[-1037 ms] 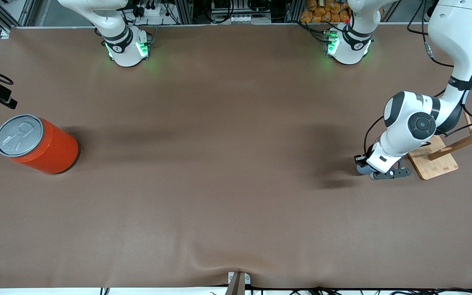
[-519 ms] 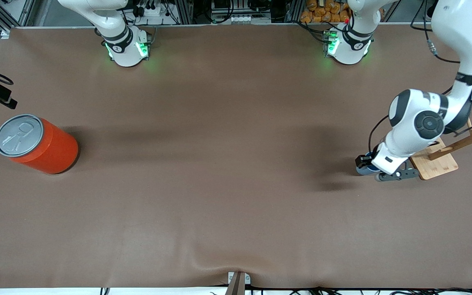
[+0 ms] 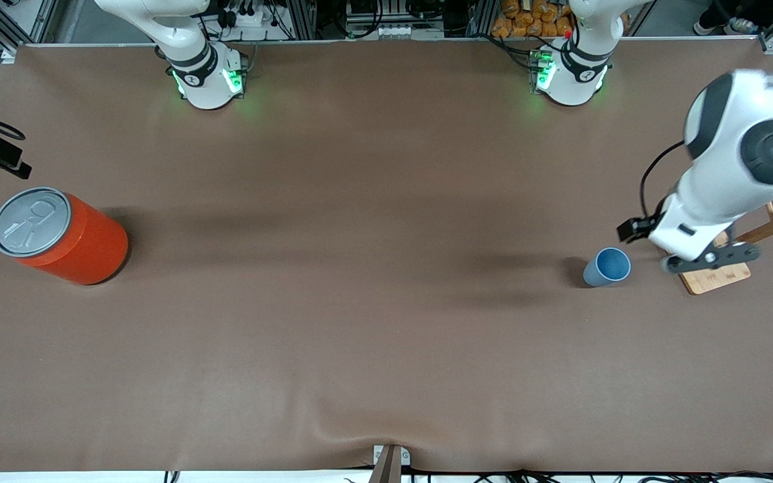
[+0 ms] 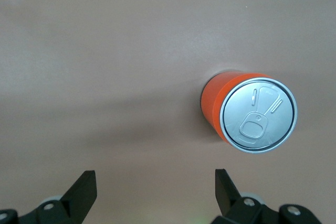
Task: Flip cup
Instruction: 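Tip the blue cup upright with the left gripper and release it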
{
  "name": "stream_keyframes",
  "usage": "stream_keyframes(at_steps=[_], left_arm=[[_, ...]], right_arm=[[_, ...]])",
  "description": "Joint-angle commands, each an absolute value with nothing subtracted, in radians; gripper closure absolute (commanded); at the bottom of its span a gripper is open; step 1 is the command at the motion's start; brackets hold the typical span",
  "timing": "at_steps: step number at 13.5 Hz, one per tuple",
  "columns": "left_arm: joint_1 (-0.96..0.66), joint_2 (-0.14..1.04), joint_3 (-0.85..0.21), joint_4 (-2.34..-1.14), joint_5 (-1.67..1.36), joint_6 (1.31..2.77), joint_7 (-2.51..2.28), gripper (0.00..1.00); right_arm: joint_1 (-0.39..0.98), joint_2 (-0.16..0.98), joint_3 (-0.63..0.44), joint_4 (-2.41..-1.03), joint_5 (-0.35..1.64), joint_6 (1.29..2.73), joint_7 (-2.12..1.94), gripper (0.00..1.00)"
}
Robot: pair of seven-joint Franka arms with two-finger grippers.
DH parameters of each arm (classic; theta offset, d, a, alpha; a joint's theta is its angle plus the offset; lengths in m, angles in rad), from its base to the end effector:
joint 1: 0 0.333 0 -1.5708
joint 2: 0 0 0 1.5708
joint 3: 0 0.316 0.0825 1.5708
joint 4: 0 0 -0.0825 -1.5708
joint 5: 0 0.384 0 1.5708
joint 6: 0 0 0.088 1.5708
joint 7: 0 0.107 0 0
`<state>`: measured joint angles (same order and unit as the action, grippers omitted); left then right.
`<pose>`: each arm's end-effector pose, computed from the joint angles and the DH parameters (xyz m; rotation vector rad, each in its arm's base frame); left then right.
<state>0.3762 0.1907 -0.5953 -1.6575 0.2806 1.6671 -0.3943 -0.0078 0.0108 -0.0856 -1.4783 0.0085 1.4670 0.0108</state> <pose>0.5922 -0.0805 0.4998 -2.9269 -0.1876 0.1289 0.5452 -0.0498 0.6528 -3.1288 0.1619 0.0340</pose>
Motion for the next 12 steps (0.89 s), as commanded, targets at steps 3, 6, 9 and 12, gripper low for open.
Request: stream_keyframes(at_steps=[3,6,9,12], left_arm=[[0.387,0.132,-0.611,-1.474,0.241,1.489,-0.226,0.00],[0.423,0.055,-0.583,-1.471,0.178,1.485,-0.180,0.00],[0.428,0.046,-0.581,-1.467,0.178,1.476,-0.153,0.00],[0.402,0.035,-0.565,-1.465,0.193,1.476,-0.150,0.00]], right_arm=[[-0.021,0.008,-0.074,-1.480,0.003,1.468,0.015,0.00],[-0.022,0.008,-0.074,-1.482,0.003,1.460,0.015,0.00],[-0.028,0.006,-0.074,-1.482,0.003,1.459,0.005,0.00],[-0.031,0.008,-0.074,-1.485,0.003,1.460,0.008,0.00]])
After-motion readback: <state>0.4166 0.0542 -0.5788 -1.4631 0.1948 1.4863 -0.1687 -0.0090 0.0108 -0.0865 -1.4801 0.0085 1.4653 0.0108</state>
